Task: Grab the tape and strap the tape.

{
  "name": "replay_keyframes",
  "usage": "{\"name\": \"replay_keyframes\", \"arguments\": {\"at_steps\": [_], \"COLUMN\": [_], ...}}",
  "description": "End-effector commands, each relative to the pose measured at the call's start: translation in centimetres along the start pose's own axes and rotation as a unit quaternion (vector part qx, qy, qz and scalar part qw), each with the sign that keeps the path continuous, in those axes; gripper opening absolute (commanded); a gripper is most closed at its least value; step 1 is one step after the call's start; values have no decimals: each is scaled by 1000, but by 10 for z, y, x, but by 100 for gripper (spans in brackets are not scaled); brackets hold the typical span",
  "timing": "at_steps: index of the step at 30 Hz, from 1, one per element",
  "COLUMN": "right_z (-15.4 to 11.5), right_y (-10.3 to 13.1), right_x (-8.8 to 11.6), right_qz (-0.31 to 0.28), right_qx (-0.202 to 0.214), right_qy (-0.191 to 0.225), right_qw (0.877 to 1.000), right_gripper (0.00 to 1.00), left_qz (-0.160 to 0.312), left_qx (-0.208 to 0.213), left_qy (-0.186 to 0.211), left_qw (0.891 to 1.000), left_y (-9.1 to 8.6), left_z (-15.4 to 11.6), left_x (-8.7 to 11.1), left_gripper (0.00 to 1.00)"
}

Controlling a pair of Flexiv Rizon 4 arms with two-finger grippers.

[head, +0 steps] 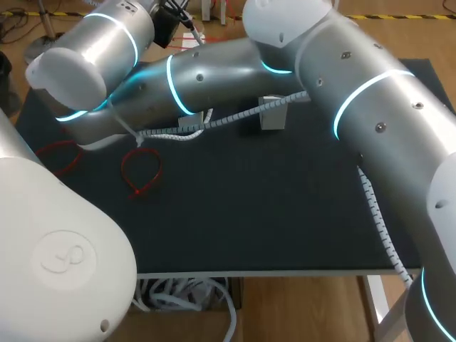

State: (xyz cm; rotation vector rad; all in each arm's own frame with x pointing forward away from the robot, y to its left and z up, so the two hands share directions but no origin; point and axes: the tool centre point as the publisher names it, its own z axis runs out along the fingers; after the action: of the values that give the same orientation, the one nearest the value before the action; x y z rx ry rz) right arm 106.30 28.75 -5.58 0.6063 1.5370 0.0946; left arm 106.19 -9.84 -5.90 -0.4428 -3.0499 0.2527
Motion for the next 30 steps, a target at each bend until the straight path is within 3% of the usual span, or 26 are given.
{"name": "replay_keyframes", "arguments": {"at_steps": [1,15,30], "right_z": [-5,-7,-15], "right_y": [-15,-30,-22], "right_x": [-9,-17,-21], "right_qz": [4,18,22], "right_qx": [-23,-67,-134], "right_qy": [19,39,47], "right_qw": [1000,997,990], "right_gripper": [24,24,21], "left_qz": [0,0,0], "left_qx": [-1,-1,-1], "left_qy": [0,0,0], "left_qw": [1000,1000,1000], "left_y": [0,0,0], "left_z": [-1,-1,-1], "left_x": [1,1,1], "left_gripper": [0,0,0]}}
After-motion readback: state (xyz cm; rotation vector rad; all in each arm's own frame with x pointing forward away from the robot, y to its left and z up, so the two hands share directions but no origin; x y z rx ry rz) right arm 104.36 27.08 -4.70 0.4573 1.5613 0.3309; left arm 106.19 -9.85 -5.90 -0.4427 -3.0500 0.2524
